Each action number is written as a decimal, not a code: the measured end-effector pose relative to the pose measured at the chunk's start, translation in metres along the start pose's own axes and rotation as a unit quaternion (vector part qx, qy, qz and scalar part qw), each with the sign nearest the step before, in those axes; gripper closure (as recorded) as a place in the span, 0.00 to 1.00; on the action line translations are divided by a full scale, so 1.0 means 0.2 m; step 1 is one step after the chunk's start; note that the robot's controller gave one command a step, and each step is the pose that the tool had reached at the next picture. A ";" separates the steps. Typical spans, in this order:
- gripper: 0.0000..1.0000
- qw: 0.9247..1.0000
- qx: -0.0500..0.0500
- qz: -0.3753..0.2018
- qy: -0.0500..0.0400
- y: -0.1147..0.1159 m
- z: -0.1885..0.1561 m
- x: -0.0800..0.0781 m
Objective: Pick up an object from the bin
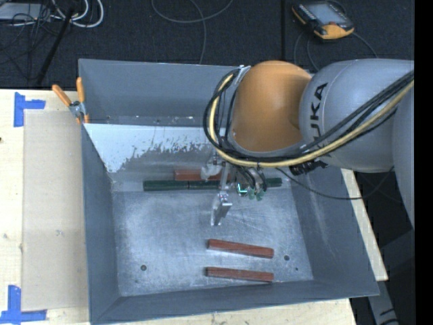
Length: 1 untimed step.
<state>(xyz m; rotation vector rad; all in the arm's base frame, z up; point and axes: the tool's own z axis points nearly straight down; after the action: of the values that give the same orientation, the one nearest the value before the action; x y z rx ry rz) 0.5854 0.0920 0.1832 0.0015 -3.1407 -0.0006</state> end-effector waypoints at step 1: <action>0.00 1.000 0.000 0.001 0.000 0.00 0.00 0.00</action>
Offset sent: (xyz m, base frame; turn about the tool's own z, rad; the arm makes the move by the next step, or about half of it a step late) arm -0.0627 -0.0814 -0.0598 0.1292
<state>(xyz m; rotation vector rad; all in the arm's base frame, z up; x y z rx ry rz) 0.5854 0.0916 0.1833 -0.0012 -3.1407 -0.0007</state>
